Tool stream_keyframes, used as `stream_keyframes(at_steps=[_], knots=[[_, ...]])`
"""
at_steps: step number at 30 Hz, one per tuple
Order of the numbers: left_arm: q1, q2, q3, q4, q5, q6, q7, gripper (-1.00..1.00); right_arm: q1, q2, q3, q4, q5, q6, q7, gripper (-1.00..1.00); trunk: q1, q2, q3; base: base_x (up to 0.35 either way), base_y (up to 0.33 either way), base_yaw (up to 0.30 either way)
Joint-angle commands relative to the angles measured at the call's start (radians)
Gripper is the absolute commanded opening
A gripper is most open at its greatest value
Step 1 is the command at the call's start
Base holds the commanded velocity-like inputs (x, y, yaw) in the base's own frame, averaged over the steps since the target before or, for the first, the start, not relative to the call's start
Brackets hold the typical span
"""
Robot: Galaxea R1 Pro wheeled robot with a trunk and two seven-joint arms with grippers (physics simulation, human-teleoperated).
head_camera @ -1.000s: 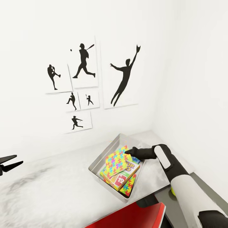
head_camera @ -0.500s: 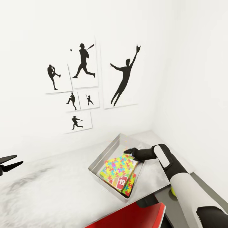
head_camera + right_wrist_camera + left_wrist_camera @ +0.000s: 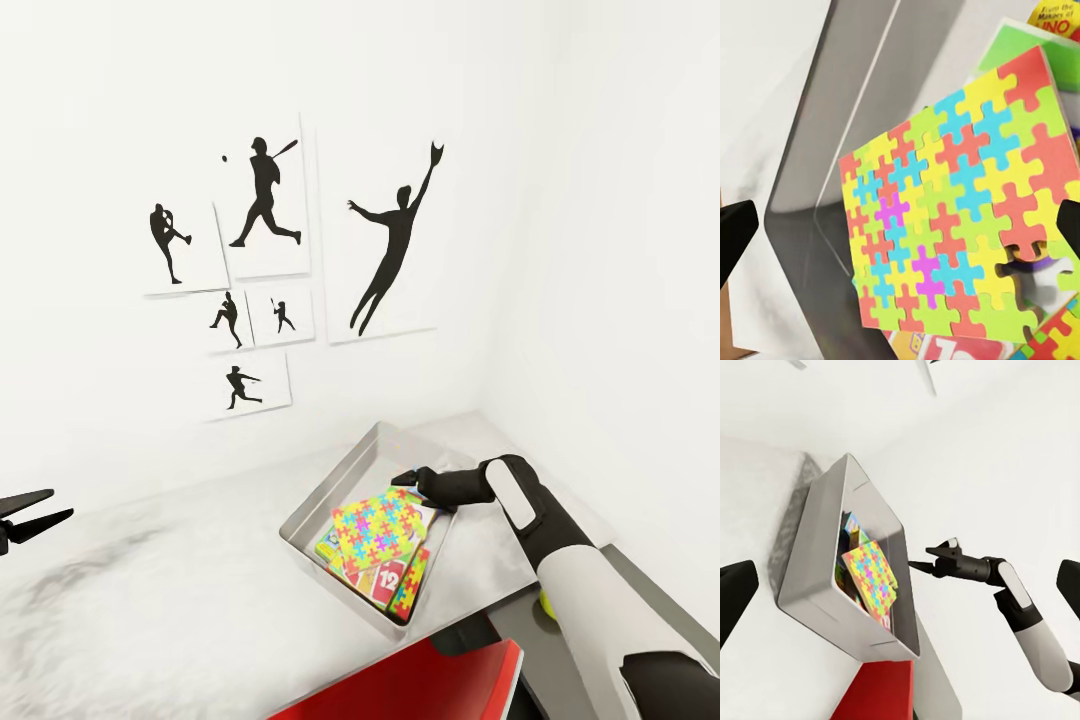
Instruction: Put all the toys in the child's room - the three board games (two on the bed and one on the table), the two jigsaw puzzles on the table, and the tennis ball on the table - inside the toy box on the table in the child's room.
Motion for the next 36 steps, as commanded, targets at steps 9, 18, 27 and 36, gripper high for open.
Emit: stream_keyframes(at_steps=[9, 18, 27, 36], knots=[[-0.002, 0.001, -0.008, 0.001, 0.005, 0.011, -0.005, 1.0, 0.017, -0.003, -0.003, -0.045, 0.005, 0.002, 0.029, 1.0, 0.001, -0.002, -0.002, 0.0, 0.0, 0.0], [-0.002, 0.001, -0.008, 0.001, 0.005, 0.011, -0.005, 1.0, 0.063, -0.054, -0.01, -0.349, -0.003, 0.002, 0.188, 1.0, 0.001, -0.002, -0.002, 0.0, 0.0, 0.0], [-0.002, 0.001, -0.008, 0.001, 0.005, 0.011, -0.005, 1.0, 0.148, -0.098, -0.092, -0.441, -0.003, 0.002, 0.361, 1.0, 0.001, -0.002, -0.002, 0.0, 0.0, 0.0], [-0.002, 0.001, -0.008, 0.001, 0.005, 0.011, -0.005, 1.0, 0.353, -0.128, -0.317, -0.457, -0.003, -0.132, 0.55, 1.0, 0.001, -0.002, -0.002, 0.0, 0.0, 0.0]])
